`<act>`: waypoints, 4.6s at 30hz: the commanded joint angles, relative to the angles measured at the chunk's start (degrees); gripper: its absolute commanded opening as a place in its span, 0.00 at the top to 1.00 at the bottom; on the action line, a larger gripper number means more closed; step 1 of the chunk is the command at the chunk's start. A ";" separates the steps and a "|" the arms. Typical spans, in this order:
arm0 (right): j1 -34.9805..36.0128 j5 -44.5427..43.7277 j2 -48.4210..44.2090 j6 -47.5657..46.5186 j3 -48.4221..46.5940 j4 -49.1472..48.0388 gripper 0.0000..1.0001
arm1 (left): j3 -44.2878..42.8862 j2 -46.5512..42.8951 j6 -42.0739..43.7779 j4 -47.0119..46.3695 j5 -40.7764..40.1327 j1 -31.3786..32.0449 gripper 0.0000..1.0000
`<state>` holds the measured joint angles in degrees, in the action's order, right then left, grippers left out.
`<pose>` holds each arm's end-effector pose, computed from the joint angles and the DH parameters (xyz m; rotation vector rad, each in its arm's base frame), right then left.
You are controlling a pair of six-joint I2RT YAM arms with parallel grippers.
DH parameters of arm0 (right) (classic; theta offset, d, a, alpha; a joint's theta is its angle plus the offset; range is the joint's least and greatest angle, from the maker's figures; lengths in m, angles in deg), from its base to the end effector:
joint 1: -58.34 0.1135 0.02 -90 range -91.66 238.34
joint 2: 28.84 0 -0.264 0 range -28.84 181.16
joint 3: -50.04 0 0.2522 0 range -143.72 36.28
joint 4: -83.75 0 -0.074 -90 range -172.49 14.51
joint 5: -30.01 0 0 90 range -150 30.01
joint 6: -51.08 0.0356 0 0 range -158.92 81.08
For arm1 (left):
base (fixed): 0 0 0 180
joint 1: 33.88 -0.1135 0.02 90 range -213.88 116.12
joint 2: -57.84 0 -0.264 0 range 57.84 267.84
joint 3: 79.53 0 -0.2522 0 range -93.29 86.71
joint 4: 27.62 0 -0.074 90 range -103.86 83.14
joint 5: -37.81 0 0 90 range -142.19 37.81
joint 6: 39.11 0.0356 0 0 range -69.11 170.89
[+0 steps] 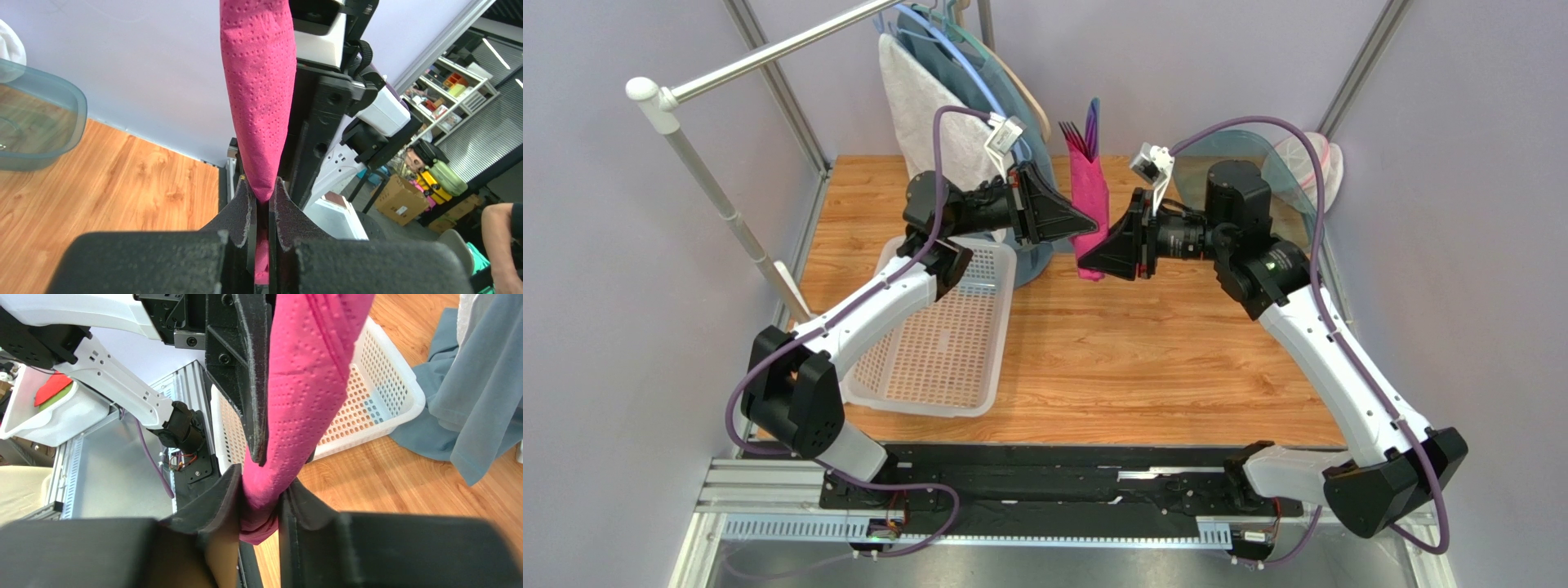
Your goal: Place the utensils on the paper napkin and roll it up
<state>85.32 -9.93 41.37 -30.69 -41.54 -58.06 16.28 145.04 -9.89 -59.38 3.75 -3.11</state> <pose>0.2177 0.1415 0.4258 -0.9241 1.7024 1.2255 0.2782 -0.2000 0.4091 0.7050 1.3904 -1.8346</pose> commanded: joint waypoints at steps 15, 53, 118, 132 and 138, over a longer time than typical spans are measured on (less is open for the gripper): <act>0.44 2.50 -0.61 -0.67 3.55 0.10 1.00 | -3.74 -1.15 1.18 -4.14 -5.49 -0.09 1.00; -7.12 -2.96 1.85 14.79 -6.99 -10.71 0.74 | -1.73 -1.50 -0.84 -7.22 -6.46 -0.53 1.00; -4.22 -4.10 2.56 24.64 0.66 -23.98 0.89 | -5.77 1.84 -3.30 -6.78 -9.36 -1.32 1.00; -5.62 -7.17 1.94 12.08 -4.35 -11.51 1.00 | -3.84 1.92 0.57 -4.93 -7.95 -1.32 0.59; -7.46 -6.30 1.94 10.41 -5.67 -10.54 1.00 | -3.05 1.92 1.27 -2.92 -8.31 -1.32 0.31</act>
<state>79.46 -15.92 44.15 -17.49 -43.31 -67.79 12.76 147.64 -10.30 -61.54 -4.70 -4.34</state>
